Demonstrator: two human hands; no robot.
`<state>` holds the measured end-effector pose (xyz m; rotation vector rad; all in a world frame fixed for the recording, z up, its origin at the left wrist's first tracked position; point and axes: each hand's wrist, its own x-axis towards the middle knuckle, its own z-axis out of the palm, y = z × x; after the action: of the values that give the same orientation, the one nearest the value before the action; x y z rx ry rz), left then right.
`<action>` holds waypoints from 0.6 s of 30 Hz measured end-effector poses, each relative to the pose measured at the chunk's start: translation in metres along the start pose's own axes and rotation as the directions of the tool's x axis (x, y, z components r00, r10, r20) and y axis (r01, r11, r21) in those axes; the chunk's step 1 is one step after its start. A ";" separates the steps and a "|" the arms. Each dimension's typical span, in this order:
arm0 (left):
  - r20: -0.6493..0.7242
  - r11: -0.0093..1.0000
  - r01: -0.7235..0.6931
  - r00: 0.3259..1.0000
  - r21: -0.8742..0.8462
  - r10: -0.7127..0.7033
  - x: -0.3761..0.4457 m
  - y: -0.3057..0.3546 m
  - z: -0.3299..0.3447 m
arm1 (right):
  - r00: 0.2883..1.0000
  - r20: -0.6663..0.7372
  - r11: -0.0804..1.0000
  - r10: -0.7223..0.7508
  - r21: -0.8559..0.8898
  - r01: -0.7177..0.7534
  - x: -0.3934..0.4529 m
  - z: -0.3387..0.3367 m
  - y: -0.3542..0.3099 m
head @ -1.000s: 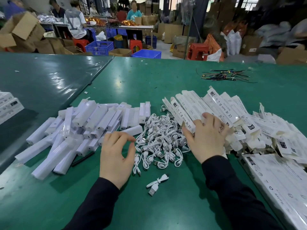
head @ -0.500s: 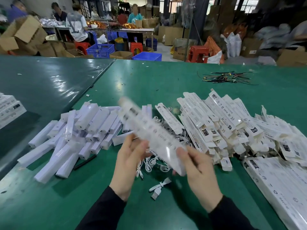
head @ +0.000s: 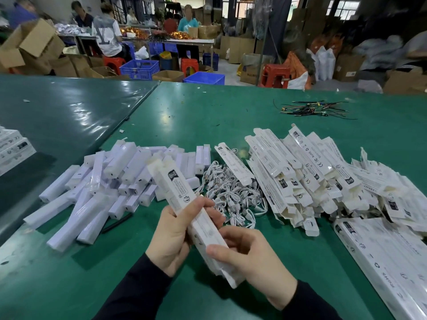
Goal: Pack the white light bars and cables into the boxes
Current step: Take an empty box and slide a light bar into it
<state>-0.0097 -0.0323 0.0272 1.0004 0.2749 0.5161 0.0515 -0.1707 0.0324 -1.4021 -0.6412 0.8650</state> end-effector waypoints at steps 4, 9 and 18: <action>-0.011 1.000 0.026 1.000 0.006 -0.026 -0.002 0.001 0.006 | 0.999 0.016 0.998 0.040 0.043 -0.041 0.000 -0.002 0.001; 0.028 0.994 0.047 0.999 -0.100 -0.045 0.000 0.009 0.002 | 0.961 0.235 0.952 0.146 0.231 -0.202 -0.001 -0.008 -0.006; 0.084 0.993 0.098 0.992 -0.069 -0.092 0.000 0.008 0.002 | 0.953 0.230 0.941 0.196 0.228 -0.248 0.003 -0.019 -0.014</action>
<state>-0.0115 -0.0305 0.0346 0.9308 0.2284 0.3957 0.0709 -0.1783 0.0443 -1.1747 -0.5084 1.2406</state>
